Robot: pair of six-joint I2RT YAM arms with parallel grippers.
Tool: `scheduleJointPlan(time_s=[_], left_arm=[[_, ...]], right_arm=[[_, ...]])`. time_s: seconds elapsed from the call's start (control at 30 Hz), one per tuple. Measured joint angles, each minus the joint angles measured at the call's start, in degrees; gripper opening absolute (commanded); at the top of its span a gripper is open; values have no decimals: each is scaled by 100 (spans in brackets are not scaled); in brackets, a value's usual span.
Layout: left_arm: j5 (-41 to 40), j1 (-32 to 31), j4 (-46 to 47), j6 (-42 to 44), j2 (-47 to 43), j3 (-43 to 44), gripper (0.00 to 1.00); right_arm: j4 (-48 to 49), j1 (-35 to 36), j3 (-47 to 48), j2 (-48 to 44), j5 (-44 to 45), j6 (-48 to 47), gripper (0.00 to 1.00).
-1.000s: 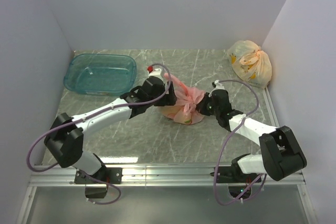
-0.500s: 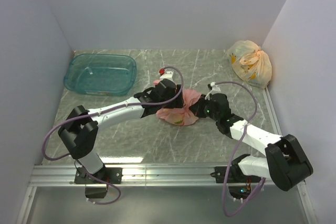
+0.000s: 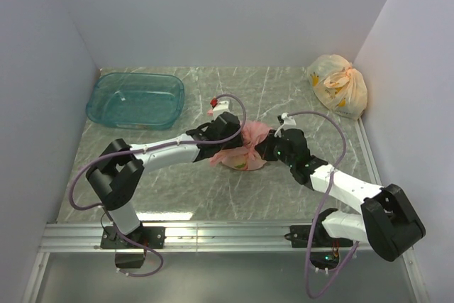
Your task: Untie the knot of the plastic bag and take out the fruit
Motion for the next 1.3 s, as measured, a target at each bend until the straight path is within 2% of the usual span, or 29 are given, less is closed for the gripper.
scheduleJointPlan(time_s=[0.1,0.13,0.17,0.3,0.33,0.37,0.43,0.47,0.57,0.67,0.77,0.83,0.9,1.0,1.03,1.07,1.2,1.3], left_arm=[[7,0,177,-153,83,-26,27],[13,0,240,-173,101,-46,7],[20,0,308,-254,125,-72,1],[66,0,671,-348,157,-297,1],[63,0,730,-376,157,-348,1],[63,0,826,-391,157,-413,1],[59,0,1021,-417,149,-568,1],[59,0,1102,-435,140,-656,1],[55,0,1322,-455,72,-903,0],[46,0,1429,-457,-33,-1038,1],[39,0,1478,-455,-107,-1078,1],[42,0,1508,-455,-129,-1078,1],[37,0,1517,-450,-151,-1084,1],[2,0,1521,-446,-214,-1132,1],[-22,0,1515,-446,-240,-1158,0],[-81,0,1506,-448,-280,-1189,1],[-229,136,1484,-452,-634,-1438,1],[-177,726,1469,-496,-1231,-1961,0]], right_arm=[[0,0,-66,-68,37,0,0],[-2,0,-87,-87,52,0,0],[-7,0,-105,-107,72,0,0],[0,0,-146,-192,114,39,0],[0,0,-157,-221,122,46,5],[-7,2,-168,-264,142,98,23],[-17,7,-168,-378,221,254,40],[-17,11,-168,-452,286,321,52],[39,11,-168,-632,479,568,65],[87,11,-151,-619,706,887,70],[90,11,-28,-345,817,1121,70],[109,20,94,-74,839,1279,69],[144,44,181,179,870,1408,63],[205,74,256,459,885,1556,29],[214,83,267,509,909,1596,10],[195,87,282,538,938,1633,2],[-33,63,297,424,1193,1685,0],[-426,-223,273,15,1427,1620,0]])
